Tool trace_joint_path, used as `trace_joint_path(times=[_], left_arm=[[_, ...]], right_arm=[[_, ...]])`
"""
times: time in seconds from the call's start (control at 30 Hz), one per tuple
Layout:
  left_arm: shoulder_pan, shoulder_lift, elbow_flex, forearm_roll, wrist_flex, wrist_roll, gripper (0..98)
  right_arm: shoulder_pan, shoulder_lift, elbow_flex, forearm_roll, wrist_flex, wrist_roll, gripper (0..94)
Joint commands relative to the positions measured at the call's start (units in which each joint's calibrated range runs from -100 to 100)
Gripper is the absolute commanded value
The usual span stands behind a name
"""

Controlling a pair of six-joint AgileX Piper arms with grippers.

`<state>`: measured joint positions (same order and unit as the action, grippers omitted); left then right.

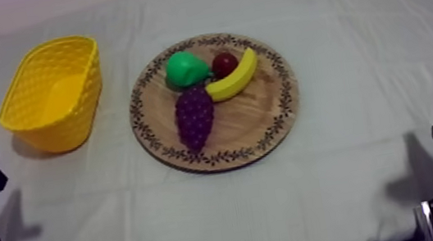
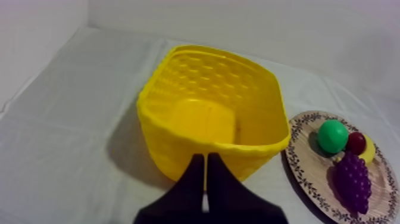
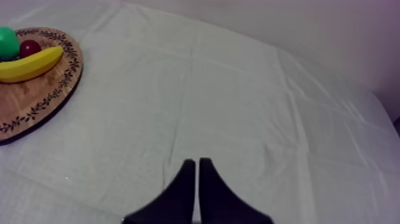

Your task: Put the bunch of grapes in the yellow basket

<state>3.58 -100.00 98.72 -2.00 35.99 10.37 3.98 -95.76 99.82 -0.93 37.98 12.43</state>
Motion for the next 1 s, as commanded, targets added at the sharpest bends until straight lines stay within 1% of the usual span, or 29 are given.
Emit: trace_joint_path(times=[0.0, 0.73, 0.8, 0.9, 0.97], left_arm=[[0.0, 0.0, 0.3, -0.03, 0.0, 0.2, 0.0], [-0.3, 0.0, 0.3, -0.03, 0.0, 0.3, 0.1], [-0.4, 0.0, 0.3, -0.03, 0.0, -0.4, 0.1], [-0.5, 0.0, 0.2, 0.01, 0.1, -2.7, 0.1], [-0.4, 0.0, 0.2, 0.03, -0.1, -3.7, 0.1]], right_arm=[[0.0, 0.0, 0.0, 0.0, 0.0, 0.0, 0.3], [0.0, 0.0, 0.0, 0.0, 0.0, 0.0, 0.3], [0.0, 0.0, 0.0, 0.0, 0.0, 0.0, 0.3], [0.0, 0.0, 0.0, 0.0, 0.0, 0.0, 0.3], [0.0, 0.0, 0.0, 0.0, 0.0, 0.0, 0.3]])
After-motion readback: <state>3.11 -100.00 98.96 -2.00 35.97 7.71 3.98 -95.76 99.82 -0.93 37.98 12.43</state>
